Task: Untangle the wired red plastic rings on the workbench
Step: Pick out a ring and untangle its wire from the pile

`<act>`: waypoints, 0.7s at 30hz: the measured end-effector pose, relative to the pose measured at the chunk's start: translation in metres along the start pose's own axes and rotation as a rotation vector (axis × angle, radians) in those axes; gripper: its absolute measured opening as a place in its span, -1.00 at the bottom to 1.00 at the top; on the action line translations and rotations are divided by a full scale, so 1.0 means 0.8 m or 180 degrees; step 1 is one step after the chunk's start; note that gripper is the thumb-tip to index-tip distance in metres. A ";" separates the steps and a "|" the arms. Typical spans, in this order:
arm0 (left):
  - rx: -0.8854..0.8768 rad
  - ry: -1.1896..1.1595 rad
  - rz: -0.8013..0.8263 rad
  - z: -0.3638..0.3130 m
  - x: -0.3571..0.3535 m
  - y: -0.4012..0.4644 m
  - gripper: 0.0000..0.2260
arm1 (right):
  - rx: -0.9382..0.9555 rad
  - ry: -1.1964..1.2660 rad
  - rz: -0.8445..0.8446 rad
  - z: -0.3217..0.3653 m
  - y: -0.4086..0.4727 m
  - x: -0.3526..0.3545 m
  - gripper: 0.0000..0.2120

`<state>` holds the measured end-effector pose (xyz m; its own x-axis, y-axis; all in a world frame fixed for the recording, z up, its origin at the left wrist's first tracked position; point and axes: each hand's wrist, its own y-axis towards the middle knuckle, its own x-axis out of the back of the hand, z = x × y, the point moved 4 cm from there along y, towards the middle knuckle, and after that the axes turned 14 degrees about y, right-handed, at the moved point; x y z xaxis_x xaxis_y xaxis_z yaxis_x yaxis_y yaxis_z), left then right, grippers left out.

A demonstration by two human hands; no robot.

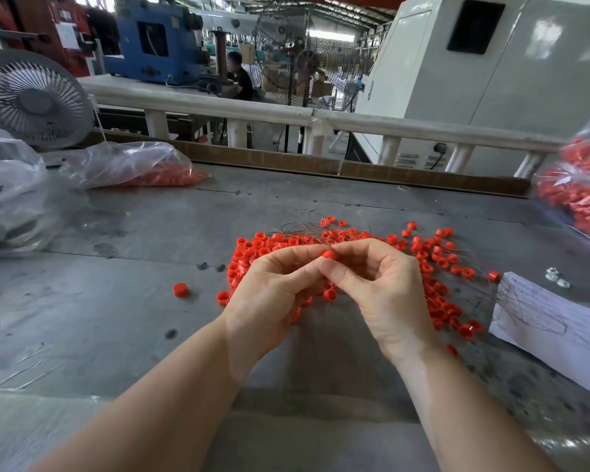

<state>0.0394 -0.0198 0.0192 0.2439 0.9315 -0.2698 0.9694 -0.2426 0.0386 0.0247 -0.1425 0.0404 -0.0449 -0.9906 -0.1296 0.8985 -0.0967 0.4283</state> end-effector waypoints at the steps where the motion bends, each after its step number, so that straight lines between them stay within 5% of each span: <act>1: 0.0016 -0.0089 0.0048 -0.001 -0.002 -0.001 -0.89 | -0.0061 0.0052 0.0000 -0.001 0.000 0.000 -0.74; 8: 0.0105 -0.0449 0.0192 -0.003 -0.006 -0.003 -0.88 | -0.0318 0.0564 0.0179 -0.003 -0.002 -0.006 -0.79; 14: 0.0156 -0.0348 0.0272 -0.005 -0.008 -0.004 -0.62 | -0.0442 0.0765 0.0220 -0.002 -0.002 -0.007 -0.84; 21: 0.0096 -0.0114 0.0206 -0.008 -0.007 -0.008 -0.78 | -0.0482 0.0784 0.0288 -0.003 -0.001 -0.005 -0.83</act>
<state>0.0319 -0.0217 0.0268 0.3042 0.9035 -0.3020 0.9502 -0.3105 0.0283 0.0251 -0.1379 0.0388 0.1289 -0.9393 -0.3180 0.9497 0.0247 0.3122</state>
